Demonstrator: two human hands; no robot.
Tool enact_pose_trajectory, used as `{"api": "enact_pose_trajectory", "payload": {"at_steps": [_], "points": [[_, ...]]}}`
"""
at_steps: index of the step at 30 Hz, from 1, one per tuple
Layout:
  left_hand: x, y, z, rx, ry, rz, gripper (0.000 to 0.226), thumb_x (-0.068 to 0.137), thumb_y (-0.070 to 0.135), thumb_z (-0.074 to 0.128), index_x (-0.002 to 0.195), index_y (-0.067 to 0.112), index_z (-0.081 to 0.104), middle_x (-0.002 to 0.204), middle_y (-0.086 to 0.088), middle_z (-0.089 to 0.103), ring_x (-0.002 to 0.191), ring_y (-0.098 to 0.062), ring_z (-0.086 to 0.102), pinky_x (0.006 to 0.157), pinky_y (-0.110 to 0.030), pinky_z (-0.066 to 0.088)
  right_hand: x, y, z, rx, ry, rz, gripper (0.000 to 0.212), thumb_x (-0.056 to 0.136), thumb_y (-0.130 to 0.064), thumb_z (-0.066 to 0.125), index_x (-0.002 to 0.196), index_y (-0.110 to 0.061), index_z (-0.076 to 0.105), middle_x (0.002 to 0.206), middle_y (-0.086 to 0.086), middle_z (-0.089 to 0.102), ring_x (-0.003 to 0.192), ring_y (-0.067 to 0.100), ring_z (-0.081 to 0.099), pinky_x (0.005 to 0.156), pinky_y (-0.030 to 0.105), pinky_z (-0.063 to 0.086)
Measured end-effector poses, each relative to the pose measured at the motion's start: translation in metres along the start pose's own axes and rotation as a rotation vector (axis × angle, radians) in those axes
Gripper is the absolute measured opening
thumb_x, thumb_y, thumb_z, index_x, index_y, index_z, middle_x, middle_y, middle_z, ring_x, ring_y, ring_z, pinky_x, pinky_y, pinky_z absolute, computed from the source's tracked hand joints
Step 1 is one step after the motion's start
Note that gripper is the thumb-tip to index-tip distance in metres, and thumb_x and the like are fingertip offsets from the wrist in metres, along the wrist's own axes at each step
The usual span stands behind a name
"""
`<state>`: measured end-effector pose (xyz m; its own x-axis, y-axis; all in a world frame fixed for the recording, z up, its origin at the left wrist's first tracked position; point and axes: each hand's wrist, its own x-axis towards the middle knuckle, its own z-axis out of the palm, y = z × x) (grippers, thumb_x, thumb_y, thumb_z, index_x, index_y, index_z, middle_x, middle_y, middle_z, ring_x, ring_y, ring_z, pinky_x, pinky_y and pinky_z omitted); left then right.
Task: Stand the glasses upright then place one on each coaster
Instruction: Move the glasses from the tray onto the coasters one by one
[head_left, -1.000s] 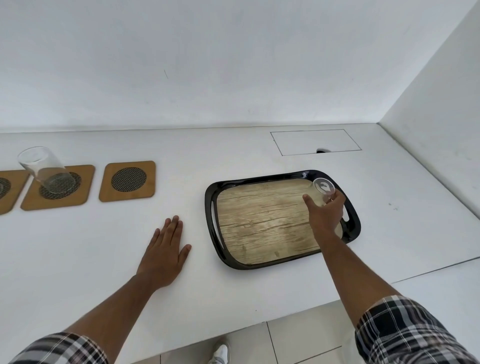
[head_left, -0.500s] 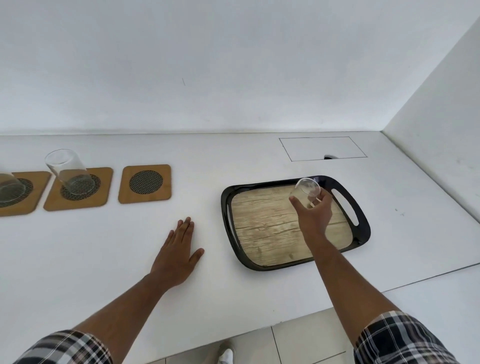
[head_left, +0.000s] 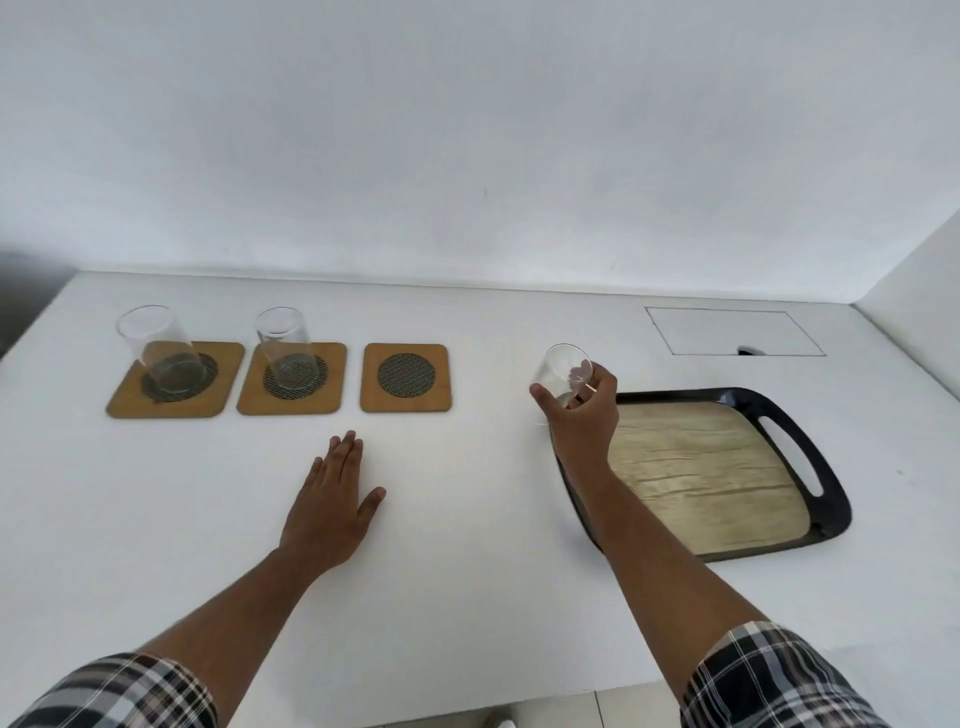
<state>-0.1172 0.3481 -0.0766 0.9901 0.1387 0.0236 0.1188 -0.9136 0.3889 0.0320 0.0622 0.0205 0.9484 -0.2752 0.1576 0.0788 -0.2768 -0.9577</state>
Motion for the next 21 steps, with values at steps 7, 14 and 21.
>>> {"api": "enact_pose_trajectory", "payload": {"at_steps": [7, 14, 21], "points": [[-0.007, -0.060, -0.024, 0.020, 0.003, -0.052, 0.075, 0.100, 0.047, 0.038, 0.158, 0.009, 0.008, 0.168, -0.005, 0.002, 0.154, -0.019, -0.004, 0.123, -0.035, 0.003, -0.026, -0.015, 0.082, 0.027, -0.113, 0.002, 0.069, 0.069, -0.021, 0.095, 0.125, -0.015, 0.055, 0.122, 0.000, 0.066, 0.109, 0.010, 0.063, 0.081, 0.003, 0.046], [0.000, -0.103, -0.036, 0.042, -0.023, -0.050, 0.076, 0.101, 0.051, 0.034, 0.158, 0.009, 0.006, 0.168, -0.006, 0.000, 0.154, -0.020, -0.005, 0.123, -0.034, 0.000, -0.028, -0.023, 0.145, 0.001, -0.182, -0.019, 0.068, 0.067, -0.022, 0.096, 0.120, -0.017, 0.054, 0.115, -0.010, 0.063, 0.111, 0.016, 0.066, 0.090, 0.023, 0.054], [0.002, -0.123, -0.029, 0.092, -0.022, 0.017, 0.083, 0.095, 0.064, 0.014, 0.158, 0.011, 0.004, 0.168, -0.003, -0.001, 0.153, -0.016, -0.008, 0.124, -0.036, 0.004, -0.019, -0.018, 0.187, -0.053, -0.178, -0.016, 0.065, 0.065, -0.021, 0.096, 0.113, -0.020, 0.052, 0.116, -0.005, 0.062, 0.116, 0.023, 0.064, 0.097, 0.036, 0.054]]}}
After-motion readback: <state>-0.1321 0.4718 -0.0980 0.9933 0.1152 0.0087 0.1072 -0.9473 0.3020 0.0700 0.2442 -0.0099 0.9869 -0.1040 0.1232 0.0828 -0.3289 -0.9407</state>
